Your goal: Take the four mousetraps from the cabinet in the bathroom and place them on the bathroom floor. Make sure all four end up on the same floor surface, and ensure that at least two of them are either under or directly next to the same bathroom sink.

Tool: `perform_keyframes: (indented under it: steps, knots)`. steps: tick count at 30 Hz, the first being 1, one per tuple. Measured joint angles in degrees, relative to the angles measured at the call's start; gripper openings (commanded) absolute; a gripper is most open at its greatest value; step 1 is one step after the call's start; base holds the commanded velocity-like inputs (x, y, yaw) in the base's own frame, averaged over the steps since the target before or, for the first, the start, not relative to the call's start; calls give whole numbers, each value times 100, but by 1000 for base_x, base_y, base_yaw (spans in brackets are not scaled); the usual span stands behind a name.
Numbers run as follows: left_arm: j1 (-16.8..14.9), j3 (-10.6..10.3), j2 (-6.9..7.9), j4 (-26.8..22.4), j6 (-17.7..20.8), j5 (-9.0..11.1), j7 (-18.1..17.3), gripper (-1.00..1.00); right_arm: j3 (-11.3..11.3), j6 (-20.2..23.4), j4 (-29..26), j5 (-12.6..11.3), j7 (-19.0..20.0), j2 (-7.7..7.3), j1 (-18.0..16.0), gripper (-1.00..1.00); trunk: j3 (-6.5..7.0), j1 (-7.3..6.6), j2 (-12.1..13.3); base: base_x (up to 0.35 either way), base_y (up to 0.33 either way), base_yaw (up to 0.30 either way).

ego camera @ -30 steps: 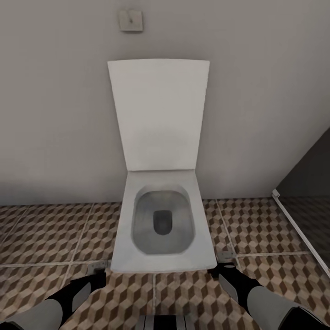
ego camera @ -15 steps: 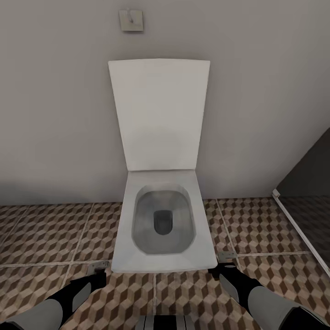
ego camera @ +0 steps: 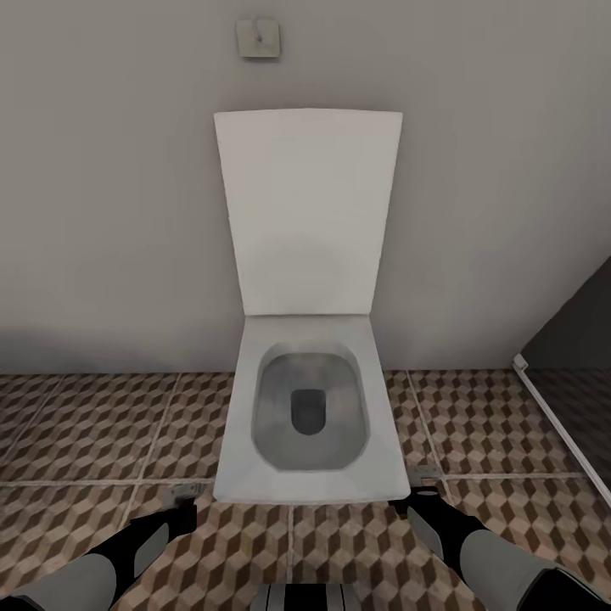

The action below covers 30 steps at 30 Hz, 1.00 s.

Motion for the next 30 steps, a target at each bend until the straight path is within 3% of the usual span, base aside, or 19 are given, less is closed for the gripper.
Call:
perform_keyframes:
  steps: [30]
  knots:
    - [-1,-20,-9,-10,0,0,0,-100,-13,-2,0,-4,-13,-3,0,-100,0,0,0,0,-31,2]
